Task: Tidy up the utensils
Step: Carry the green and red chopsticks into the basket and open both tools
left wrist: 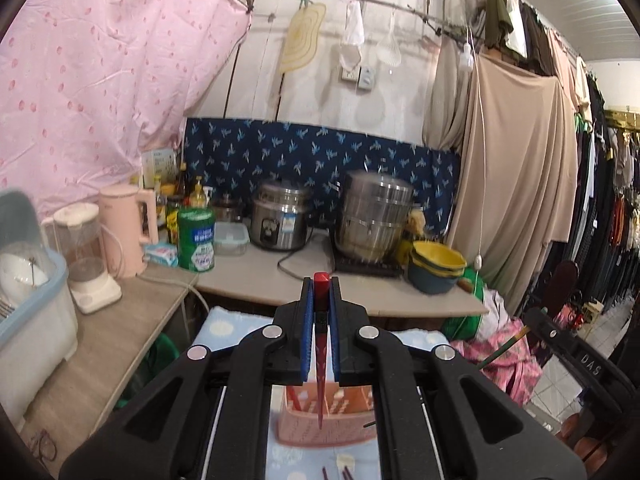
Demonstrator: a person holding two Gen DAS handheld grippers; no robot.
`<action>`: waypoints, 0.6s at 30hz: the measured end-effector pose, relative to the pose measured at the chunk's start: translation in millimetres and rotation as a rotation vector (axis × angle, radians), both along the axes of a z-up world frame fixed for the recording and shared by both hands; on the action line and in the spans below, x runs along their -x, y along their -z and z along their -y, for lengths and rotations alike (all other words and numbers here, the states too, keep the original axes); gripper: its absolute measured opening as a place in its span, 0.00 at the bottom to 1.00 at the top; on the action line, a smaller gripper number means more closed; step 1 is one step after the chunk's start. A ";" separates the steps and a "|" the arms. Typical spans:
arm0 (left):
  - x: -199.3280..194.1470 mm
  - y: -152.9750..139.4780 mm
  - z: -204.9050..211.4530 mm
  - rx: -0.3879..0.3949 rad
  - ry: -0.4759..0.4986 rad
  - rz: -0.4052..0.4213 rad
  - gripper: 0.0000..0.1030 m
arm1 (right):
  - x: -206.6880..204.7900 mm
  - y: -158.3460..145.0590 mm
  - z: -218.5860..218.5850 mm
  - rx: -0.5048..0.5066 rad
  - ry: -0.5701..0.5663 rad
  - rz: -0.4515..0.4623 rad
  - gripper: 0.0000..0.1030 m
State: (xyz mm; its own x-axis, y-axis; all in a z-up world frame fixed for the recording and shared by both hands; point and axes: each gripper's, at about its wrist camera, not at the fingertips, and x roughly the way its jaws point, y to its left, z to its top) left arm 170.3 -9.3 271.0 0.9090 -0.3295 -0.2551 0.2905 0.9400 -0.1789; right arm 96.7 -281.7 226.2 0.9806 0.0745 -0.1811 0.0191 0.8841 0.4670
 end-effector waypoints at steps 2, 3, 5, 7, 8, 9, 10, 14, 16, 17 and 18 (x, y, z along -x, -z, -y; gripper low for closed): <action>-10.4 -6.1 2.3 0.000 -0.006 0.019 0.07 | -12.1 -4.9 -1.8 0.003 0.010 0.008 0.07; -16.4 -6.5 3.5 -0.003 -0.014 0.024 0.07 | -17.8 -5.3 -1.8 0.006 0.015 0.006 0.07; -30.3 -2.9 5.4 -0.010 -0.026 0.015 0.07 | -30.1 -2.6 -2.0 0.006 0.023 -0.006 0.07; -43.7 5.1 6.4 -0.013 -0.032 -0.008 0.07 | -41.7 2.0 -1.8 0.006 0.025 -0.025 0.07; -47.9 10.1 6.6 -0.016 -0.033 -0.019 0.07 | -47.4 5.8 -2.0 0.011 0.028 -0.038 0.07; -53.5 16.5 7.0 -0.020 -0.036 -0.033 0.07 | -52.1 9.3 -2.4 0.017 0.030 -0.049 0.07; -58.7 22.7 7.5 -0.022 -0.037 -0.049 0.07 | -56.1 13.3 -3.0 0.022 0.030 -0.061 0.07; -69.5 44.7 8.6 -0.029 -0.032 -0.098 0.07 | -71.5 31.1 -3.6 0.034 0.029 -0.115 0.07; -72.7 54.1 11.1 -0.037 -0.028 -0.117 0.07 | -77.7 39.8 -4.5 0.037 0.026 -0.139 0.07; -73.5 57.7 12.6 -0.042 -0.024 -0.124 0.07 | -80.1 43.8 -5.4 0.038 0.026 -0.149 0.07; -74.4 61.3 14.2 -0.046 -0.023 -0.132 0.07 | -82.5 48.0 -6.4 0.040 0.024 -0.158 0.07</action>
